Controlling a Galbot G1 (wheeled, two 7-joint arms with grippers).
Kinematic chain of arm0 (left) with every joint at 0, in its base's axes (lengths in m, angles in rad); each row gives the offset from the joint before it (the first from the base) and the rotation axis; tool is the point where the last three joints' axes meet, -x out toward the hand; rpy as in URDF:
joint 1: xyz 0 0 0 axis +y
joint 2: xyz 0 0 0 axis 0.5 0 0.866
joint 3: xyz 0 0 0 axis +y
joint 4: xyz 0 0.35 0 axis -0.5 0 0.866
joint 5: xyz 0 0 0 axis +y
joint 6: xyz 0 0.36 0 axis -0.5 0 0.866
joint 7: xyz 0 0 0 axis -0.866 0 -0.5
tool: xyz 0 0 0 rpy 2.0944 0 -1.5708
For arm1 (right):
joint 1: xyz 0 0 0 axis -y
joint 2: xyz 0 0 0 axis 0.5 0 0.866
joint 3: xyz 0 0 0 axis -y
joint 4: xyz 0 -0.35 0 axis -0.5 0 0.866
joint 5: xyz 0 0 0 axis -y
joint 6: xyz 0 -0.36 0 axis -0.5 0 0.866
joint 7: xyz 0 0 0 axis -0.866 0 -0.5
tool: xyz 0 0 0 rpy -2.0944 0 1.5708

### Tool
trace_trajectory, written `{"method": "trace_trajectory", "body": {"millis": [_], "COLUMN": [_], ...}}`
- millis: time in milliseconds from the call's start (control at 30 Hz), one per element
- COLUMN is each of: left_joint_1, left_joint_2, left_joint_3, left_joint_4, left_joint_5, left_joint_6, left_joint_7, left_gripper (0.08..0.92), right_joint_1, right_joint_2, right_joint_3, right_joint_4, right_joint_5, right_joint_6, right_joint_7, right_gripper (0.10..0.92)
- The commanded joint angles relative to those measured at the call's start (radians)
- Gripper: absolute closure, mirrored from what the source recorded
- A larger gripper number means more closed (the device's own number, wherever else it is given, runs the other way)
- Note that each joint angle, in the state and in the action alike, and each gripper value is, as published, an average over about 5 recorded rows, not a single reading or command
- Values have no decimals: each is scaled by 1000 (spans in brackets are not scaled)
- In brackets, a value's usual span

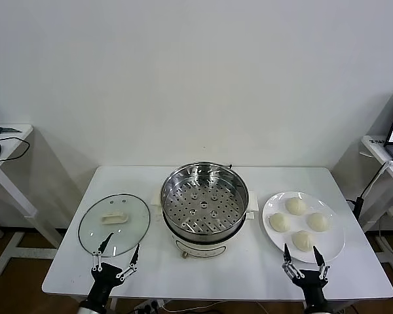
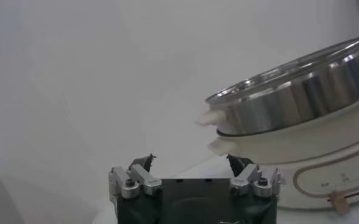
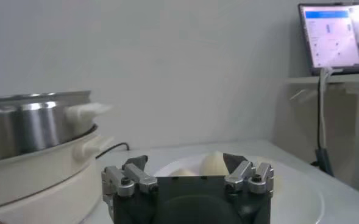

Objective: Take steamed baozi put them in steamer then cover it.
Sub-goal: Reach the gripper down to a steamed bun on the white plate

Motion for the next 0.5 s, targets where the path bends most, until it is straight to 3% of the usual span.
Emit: {"method": "trace_trajectory", "body": {"millis": [33,233,500], "left_joint_1": [12,23,40], "left_joint_2": [-3,-5,-10], "left_joint_3": [-3,-12,-18], "left_joint_4": [-18,-37,-55], "left_joint_5": [0,1,2], "left_joint_6": [-2,-2,-6], "left_joint_7": [0,-1,2], "left_gripper": [177,177,177], "right_joint_1": [274,606,993], "right_joint_2": [-131,-292,-438], "right_joint_3": [33,-107,-406], "right_joint_4": [-2,-231,-635], "right_joint_5": [151,269,320], "right_joint_6": [-271,-314,-293], "right_joint_7": [98,39,-390], "right_gripper": [203,203,203]}}
